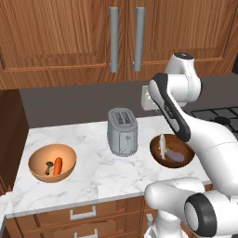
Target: Place the bowl containing the carrot and mushroom in the microwave. Close the microwave door and press the start button to microwave the meal.
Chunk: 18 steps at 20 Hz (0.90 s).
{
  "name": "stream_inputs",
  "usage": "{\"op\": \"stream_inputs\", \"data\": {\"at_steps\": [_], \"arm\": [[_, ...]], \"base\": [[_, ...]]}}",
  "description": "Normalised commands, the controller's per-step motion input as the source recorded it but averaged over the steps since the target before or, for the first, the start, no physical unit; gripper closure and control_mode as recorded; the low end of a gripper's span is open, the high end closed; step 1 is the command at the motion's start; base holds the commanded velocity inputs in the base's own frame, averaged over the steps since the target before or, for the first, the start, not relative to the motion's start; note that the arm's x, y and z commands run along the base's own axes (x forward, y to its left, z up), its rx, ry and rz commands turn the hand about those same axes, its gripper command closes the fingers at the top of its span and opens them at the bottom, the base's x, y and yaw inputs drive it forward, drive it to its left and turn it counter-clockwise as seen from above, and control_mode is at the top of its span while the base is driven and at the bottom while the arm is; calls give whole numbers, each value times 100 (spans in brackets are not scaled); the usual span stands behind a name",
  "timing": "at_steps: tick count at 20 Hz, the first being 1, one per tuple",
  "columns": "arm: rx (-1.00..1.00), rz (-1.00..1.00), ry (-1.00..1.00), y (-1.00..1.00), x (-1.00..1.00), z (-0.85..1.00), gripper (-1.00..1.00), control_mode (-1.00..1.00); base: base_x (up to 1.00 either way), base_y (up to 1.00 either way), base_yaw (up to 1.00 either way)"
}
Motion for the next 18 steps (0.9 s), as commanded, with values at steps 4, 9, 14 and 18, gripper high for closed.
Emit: {"op": "stream_inputs", "data": {"at_steps": [4,9,14,18], "arm": [[0,0,0,2,-4,-19,-100,-100],[0,0,0,45,-21,-29,-100,-100],[0,0,0,55,-23,-42,-100,-100],[-2,0,0,78,-21,-45,-100,-100]], "base": [[0,0,0],[0,0,0],[0,0,0],[0,0,0]]}}
